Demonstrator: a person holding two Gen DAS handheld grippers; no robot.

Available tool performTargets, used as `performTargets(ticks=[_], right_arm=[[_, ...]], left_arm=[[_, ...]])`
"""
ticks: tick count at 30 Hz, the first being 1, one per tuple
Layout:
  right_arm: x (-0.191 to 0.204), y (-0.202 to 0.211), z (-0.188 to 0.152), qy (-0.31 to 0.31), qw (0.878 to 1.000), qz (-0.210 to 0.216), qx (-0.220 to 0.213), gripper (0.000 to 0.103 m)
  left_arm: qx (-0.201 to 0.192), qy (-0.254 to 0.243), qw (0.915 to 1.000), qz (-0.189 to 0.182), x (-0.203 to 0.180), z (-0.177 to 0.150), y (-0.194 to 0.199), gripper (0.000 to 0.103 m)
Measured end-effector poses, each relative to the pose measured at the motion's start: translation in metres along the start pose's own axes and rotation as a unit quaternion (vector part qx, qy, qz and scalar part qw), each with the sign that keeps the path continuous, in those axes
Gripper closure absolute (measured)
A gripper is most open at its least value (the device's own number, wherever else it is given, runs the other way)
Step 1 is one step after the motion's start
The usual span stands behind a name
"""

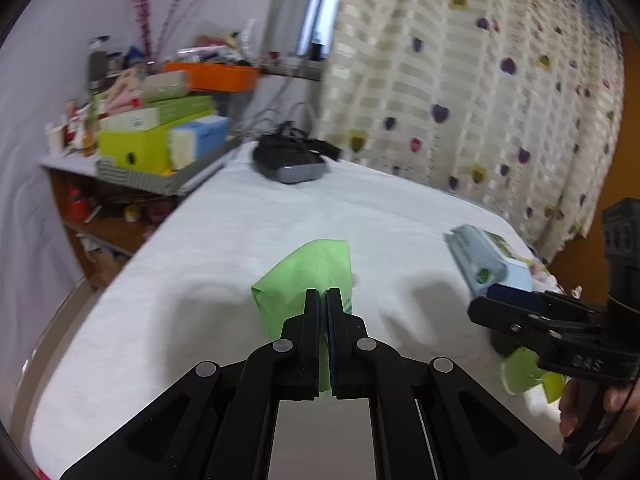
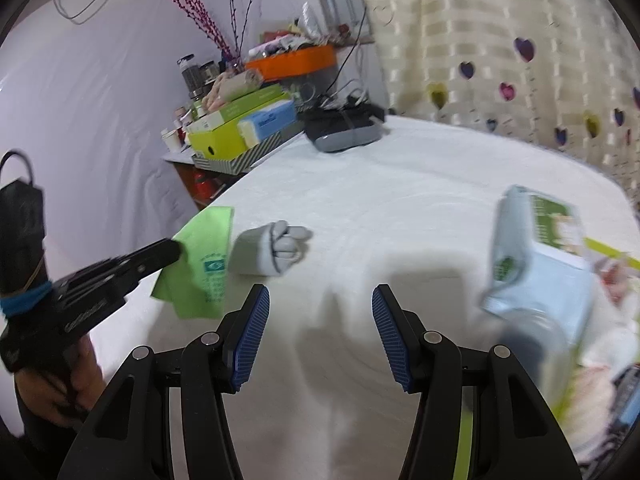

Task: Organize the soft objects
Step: 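Grasp the grey glove with the right gripper while the left holds the green cloth, then carry the grey glove in the right gripper while the left carries the green cloth to the box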

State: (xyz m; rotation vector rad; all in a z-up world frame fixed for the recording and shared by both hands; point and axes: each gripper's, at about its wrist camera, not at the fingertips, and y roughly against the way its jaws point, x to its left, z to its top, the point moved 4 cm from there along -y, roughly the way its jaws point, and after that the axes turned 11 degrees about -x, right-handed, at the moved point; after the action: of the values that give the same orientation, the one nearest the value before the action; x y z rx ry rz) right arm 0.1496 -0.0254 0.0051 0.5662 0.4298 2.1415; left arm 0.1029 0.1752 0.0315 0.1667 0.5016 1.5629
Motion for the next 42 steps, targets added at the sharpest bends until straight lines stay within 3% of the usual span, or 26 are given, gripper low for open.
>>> performTargets(ticks=[11, 14, 24, 26, 29, 32, 42], right_arm=[[0.035, -0.083, 0.009, -0.024, 0.998, 0.038, 0.035, 0.048], [0.041, -0.097, 0.012, -0.033, 0.998, 0.030, 0.039, 0.048], [0.063, -0.133, -0.003, 0.036, 0.997, -0.024, 0.064, 0.048], [0.060, -0.132, -0.002, 0.028, 0.997, -0.022, 0.067, 0.050], [0.062, -0.126, -0.001, 0.039, 0.997, -0.016, 0.064, 0.073], [0.064, -0.118, 0.000, 0.045, 0.997, -0.013, 0.058, 0.083], [0.056, -0.038, 0.001, 0.045, 0.999, 0.004, 0.009, 0.085]], left_arm=[[-0.002, 0.029, 0.9991, 0.030, 0.053, -0.005, 0.007, 0.099], [-0.003, 0.035, 0.9988, 0.034, 0.061, -0.006, 0.008, 0.099], [-0.005, 0.046, 0.9984, 0.034, 0.074, -0.008, 0.010, 0.099], [-0.004, 0.047, 0.9983, 0.034, 0.074, -0.008, 0.009, 0.099], [-0.005, 0.046, 0.9984, 0.033, 0.074, -0.008, 0.009, 0.099], [-0.007, 0.044, 0.9985, 0.031, 0.071, -0.008, 0.011, 0.099], [-0.010, 0.025, 0.9991, 0.032, 0.029, -0.010, 0.024, 0.099]])
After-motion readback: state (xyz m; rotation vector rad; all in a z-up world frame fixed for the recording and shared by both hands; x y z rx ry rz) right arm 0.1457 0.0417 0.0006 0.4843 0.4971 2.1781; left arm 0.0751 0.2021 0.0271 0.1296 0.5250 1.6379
